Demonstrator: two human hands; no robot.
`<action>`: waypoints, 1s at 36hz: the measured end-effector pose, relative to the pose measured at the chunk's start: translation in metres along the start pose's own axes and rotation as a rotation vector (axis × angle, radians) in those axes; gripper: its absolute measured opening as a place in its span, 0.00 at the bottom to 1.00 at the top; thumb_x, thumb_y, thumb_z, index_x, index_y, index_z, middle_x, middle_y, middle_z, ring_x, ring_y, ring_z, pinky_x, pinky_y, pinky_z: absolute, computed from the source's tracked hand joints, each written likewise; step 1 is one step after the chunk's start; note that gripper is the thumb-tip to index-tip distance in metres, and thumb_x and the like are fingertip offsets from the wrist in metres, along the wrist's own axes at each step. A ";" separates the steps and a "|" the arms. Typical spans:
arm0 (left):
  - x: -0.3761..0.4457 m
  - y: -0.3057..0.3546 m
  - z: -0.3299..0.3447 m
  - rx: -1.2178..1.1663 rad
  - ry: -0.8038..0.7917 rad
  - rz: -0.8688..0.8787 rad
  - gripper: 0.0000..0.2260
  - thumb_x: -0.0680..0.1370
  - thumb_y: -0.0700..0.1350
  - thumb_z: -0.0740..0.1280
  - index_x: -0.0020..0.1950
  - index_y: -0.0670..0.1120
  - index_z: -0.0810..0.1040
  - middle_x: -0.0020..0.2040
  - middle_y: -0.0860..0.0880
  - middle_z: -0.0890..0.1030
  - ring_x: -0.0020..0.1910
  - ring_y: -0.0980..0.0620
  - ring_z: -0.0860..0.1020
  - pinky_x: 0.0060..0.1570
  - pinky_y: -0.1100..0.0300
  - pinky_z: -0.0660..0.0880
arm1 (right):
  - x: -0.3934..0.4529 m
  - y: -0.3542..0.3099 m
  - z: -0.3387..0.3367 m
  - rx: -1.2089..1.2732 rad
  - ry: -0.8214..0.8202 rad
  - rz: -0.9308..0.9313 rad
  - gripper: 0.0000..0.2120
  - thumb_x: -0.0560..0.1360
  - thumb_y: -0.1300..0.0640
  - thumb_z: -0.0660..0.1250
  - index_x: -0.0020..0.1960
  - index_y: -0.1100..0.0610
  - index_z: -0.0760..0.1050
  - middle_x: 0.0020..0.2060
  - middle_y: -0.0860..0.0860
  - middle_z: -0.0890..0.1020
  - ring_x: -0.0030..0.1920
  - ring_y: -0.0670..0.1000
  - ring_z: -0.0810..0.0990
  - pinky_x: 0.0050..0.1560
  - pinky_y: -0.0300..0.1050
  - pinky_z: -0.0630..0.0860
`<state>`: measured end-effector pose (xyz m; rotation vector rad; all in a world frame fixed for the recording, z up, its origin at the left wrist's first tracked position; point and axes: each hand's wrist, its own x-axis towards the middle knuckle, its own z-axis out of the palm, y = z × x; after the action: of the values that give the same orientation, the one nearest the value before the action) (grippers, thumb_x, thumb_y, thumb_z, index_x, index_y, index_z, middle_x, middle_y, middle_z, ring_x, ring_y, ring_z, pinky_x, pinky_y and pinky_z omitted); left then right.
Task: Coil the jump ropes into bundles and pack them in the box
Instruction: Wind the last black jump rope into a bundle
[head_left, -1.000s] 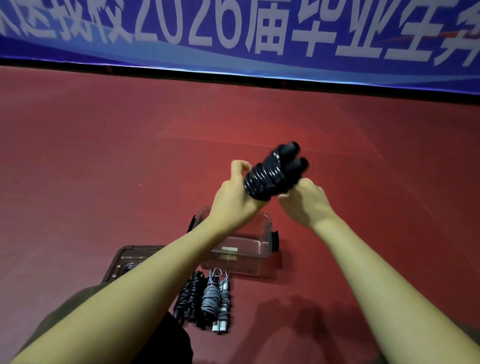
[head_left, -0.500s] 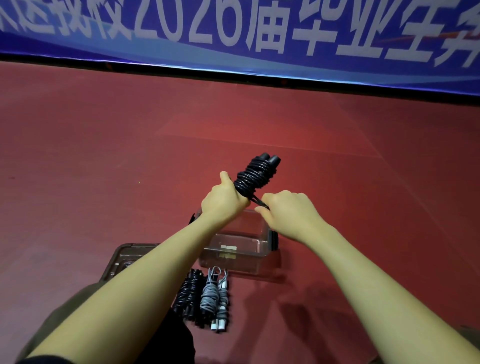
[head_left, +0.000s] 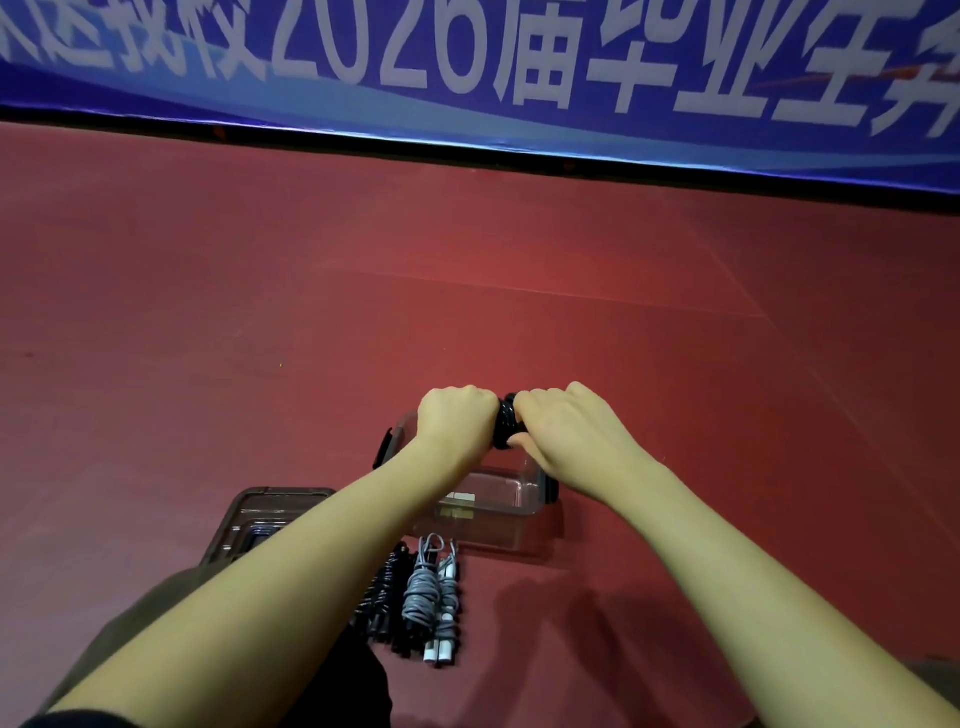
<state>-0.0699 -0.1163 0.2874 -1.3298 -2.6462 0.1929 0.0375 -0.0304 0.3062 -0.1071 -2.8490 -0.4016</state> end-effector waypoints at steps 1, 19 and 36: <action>0.000 -0.001 -0.001 0.010 0.011 0.018 0.07 0.79 0.42 0.60 0.54 0.43 0.75 0.52 0.47 0.80 0.50 0.44 0.80 0.38 0.57 0.65 | -0.001 0.000 0.000 0.001 0.031 -0.001 0.17 0.67 0.50 0.76 0.40 0.59 0.72 0.32 0.53 0.77 0.31 0.57 0.77 0.34 0.44 0.60; -0.005 -0.004 -0.012 -0.085 0.328 0.091 0.18 0.54 0.37 0.79 0.35 0.42 0.73 0.35 0.44 0.74 0.25 0.47 0.71 0.26 0.65 0.39 | -0.009 -0.004 0.006 0.320 0.091 0.163 0.14 0.79 0.50 0.61 0.53 0.62 0.69 0.51 0.56 0.72 0.51 0.59 0.73 0.43 0.48 0.66; -0.013 0.017 -0.012 -1.054 0.154 0.081 0.34 0.76 0.48 0.66 0.76 0.45 0.52 0.68 0.45 0.67 0.61 0.47 0.73 0.57 0.51 0.74 | 0.006 0.012 -0.002 0.962 0.387 0.712 0.14 0.76 0.51 0.66 0.39 0.60 0.72 0.30 0.50 0.76 0.33 0.51 0.73 0.32 0.39 0.66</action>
<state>-0.0467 -0.1164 0.2949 -1.5534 -2.5740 -1.3976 0.0337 -0.0193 0.3126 -0.7077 -2.1273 0.9509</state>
